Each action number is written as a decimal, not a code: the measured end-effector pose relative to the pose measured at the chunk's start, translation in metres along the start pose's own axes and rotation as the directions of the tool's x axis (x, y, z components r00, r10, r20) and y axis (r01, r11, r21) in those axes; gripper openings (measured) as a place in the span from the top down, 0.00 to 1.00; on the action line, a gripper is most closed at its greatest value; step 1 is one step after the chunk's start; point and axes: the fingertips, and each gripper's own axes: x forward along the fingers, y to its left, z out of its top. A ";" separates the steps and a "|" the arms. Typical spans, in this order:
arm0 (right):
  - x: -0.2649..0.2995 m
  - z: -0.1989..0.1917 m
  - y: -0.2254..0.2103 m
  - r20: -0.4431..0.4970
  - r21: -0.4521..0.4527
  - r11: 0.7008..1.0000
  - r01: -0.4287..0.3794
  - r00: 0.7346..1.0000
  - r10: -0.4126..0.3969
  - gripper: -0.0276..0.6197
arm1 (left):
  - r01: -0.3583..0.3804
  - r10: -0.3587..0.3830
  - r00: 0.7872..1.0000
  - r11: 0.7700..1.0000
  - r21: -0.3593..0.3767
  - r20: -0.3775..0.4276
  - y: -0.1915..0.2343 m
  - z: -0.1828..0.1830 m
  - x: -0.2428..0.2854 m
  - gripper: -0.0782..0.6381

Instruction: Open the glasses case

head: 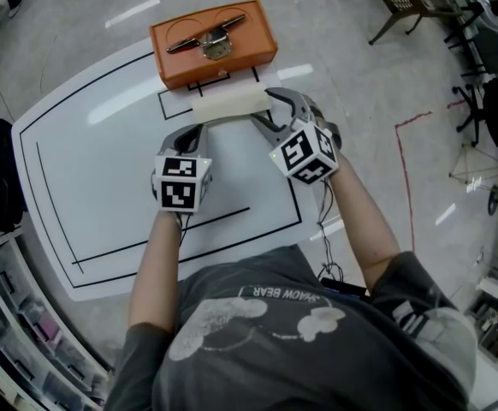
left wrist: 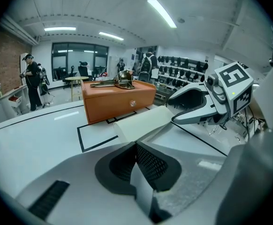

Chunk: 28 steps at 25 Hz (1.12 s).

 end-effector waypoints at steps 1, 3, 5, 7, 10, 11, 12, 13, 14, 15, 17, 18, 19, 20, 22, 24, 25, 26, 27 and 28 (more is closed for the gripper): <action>0.001 0.000 0.002 -0.007 -0.021 1.000 -0.007 1.000 0.007 0.58 | -0.002 0.002 1.000 1.000 0.004 -0.003 0.000 0.000 0.000 0.89; 0.002 0.000 0.003 -0.016 -0.053 0.999 -0.010 1.000 0.009 0.57 | -0.006 0.006 1.000 1.000 0.008 -0.004 0.000 0.000 0.000 0.89; 0.004 0.000 0.002 -0.017 -0.067 0.998 -0.009 1.000 0.008 0.57 | -0.009 0.009 1.000 1.000 0.006 -0.005 0.001 0.000 0.000 0.89; 0.006 0.000 0.003 -0.023 -0.074 0.997 -0.021 1.000 0.019 0.56 | -0.011 0.011 1.000 1.000 0.004 -0.007 0.001 0.000 0.001 0.89; 0.010 -0.004 0.006 -0.054 -0.116 0.992 -0.046 0.998 0.040 0.52 | -0.013 0.013 1.000 1.000 -0.001 -0.010 0.002 0.000 0.001 0.89; 0.012 -0.006 0.006 -0.064 -0.135 0.990 -0.046 0.997 0.038 0.51 | -0.014 0.014 1.000 1.000 -0.002 -0.010 0.002 0.000 0.001 0.89; 0.013 -0.007 0.006 -0.071 -0.151 0.988 -0.041 0.997 0.031 0.51 | -0.013 0.013 1.000 1.000 -0.004 -0.011 0.002 0.000 0.001 0.89; 0.013 -0.008 0.005 -0.075 -0.163 0.986 -0.032 0.997 0.020 0.54 | -0.012 0.012 1.000 1.000 -0.006 -0.011 0.001 0.000 0.002 0.89; 0.014 -0.009 0.004 -0.078 -0.173 0.985 -0.024 0.997 0.010 0.59 | -0.011 0.011 1.000 1.000 -0.007 -0.011 0.001 0.000 0.002 0.89; 0.014 -0.009 0.004 -0.080 -0.185 0.983 -0.018 0.997 0.003 0.61 | -0.010 0.010 1.000 1.000 -0.008 -0.011 0.001 0.000 0.002 0.89; 0.015 -0.010 0.005 -0.078 -0.206 0.978 -0.014 0.997 -0.002 0.64 | -0.011 0.011 1.000 1.000 -0.010 -0.012 0.001 0.000 0.002 0.89; 0.015 -0.009 0.006 -0.075 -0.210 0.978 -0.015 0.997 -0.001 0.65 | -0.011 0.011 1.000 1.000 -0.012 -0.013 0.002 0.000 0.002 0.89; 0.015 -0.009 0.006 -0.074 -0.209 0.978 -0.017 0.997 0.001 0.65 | -0.011 0.011 1.000 1.000 -0.014 -0.013 0.002 0.000 0.002 0.89; 0.015 -0.009 0.006 -0.074 -0.206 0.978 -0.020 0.997 0.005 0.66 | -0.011 0.011 1.000 1.000 -0.015 -0.013 0.002 0.000 0.002 0.89; 0.014 -0.009 0.006 -0.075 -0.201 0.979 -0.028 0.997 0.013 0.66 | -0.012 0.012 1.000 1.000 -0.017 -0.013 0.002 0.001 0.002 0.89; 0.012 -0.006 0.005 -0.072 -0.191 0.981 -0.034 0.997 0.020 0.68 | -0.013 0.013 1.000 1.000 -0.017 -0.014 0.002 0.001 0.002 0.89; 0.011 -0.004 0.004 -0.066 -0.183 0.982 -0.036 0.998 0.024 0.70 | -0.014 0.013 1.000 1.000 -0.018 -0.014 0.002 0.001 0.002 0.89; 0.010 -0.002 0.004 -0.061 -0.174 0.984 -0.037 0.998 0.027 0.72 | -0.014 0.013 1.000 1.000 -0.019 -0.014 0.002 0.000 0.002 0.89; 0.009 0.000 0.003 -0.056 -0.166 0.985 -0.039 0.998 0.030 0.73 | -0.014 0.013 1.000 1.000 -0.019 -0.014 0.002 0.000 0.002 0.89; 0.009 0.002 0.003 -0.052 -0.161 0.986 -0.041 0.998 0.033 0.75 | -0.014 0.013 1.000 1.000 -0.020 -0.014 0.002 0.000 0.002 0.89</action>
